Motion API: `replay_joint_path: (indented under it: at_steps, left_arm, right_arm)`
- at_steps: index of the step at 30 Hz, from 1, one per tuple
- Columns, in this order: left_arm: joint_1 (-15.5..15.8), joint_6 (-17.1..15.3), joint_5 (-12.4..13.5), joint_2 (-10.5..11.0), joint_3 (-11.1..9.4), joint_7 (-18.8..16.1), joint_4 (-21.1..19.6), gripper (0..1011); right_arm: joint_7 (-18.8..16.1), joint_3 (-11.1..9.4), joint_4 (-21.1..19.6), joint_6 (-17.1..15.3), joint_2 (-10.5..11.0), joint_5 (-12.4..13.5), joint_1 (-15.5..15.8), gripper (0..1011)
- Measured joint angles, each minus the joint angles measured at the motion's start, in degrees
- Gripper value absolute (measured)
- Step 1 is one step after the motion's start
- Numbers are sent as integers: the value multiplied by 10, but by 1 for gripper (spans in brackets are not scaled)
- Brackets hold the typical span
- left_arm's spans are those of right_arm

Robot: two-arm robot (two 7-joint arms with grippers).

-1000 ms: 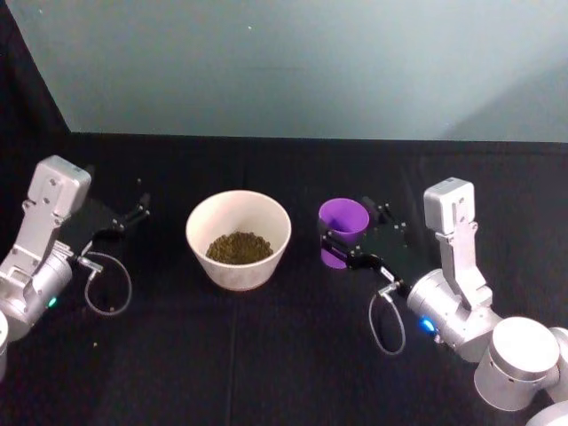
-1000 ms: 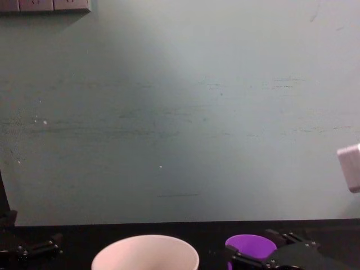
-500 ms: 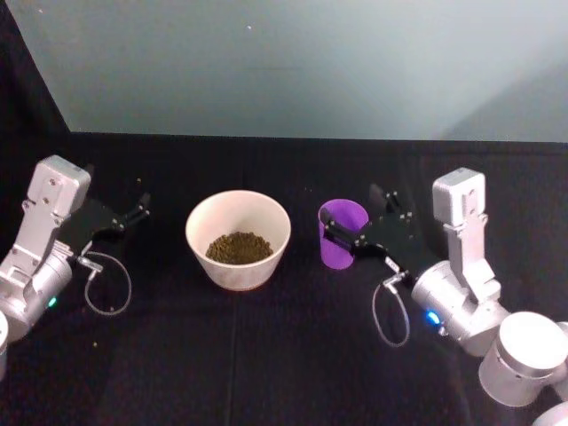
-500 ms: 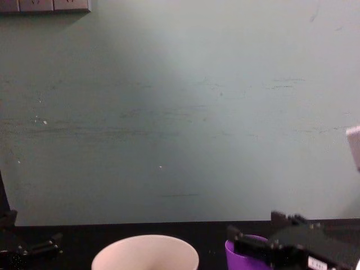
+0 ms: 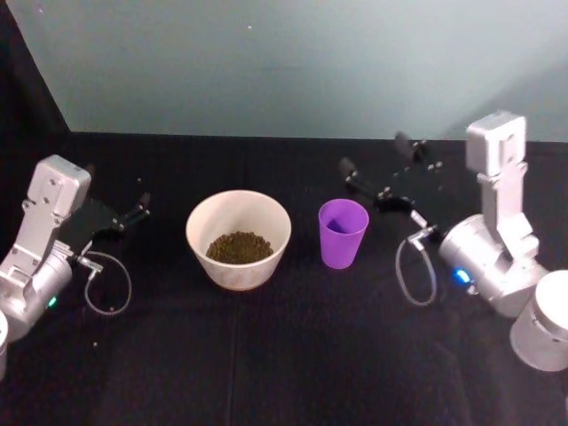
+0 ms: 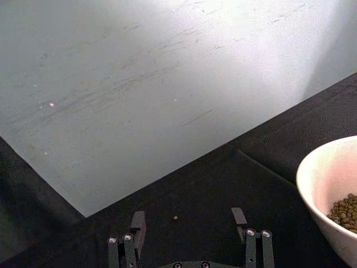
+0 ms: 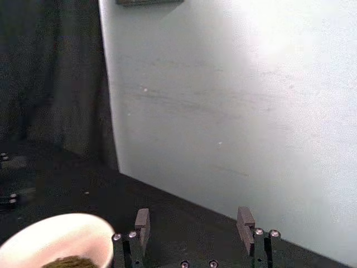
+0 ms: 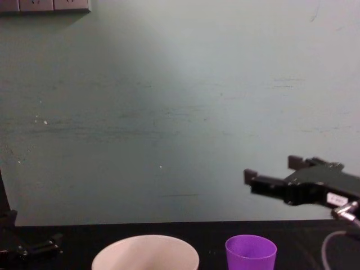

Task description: Pick up the cup and pour the mung beans from the cup into the bowl.

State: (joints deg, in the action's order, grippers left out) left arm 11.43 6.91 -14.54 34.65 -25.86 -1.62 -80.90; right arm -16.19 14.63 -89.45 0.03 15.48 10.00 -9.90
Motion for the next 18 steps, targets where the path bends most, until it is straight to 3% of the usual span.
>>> replay_joint_path:
  at_steps: [10, 18]
  left_arm:
    - [0, 0, 0, 0, 0, 0, 0, 1000]
    - [0, 0, 0, 0, 0, 0, 0, 1000]
  right_arm:
    - [30, -35, -15, -18, 23, -29, -1, 1002]
    - [31, -42, 42, -15, 22, -44, 1, 1002]
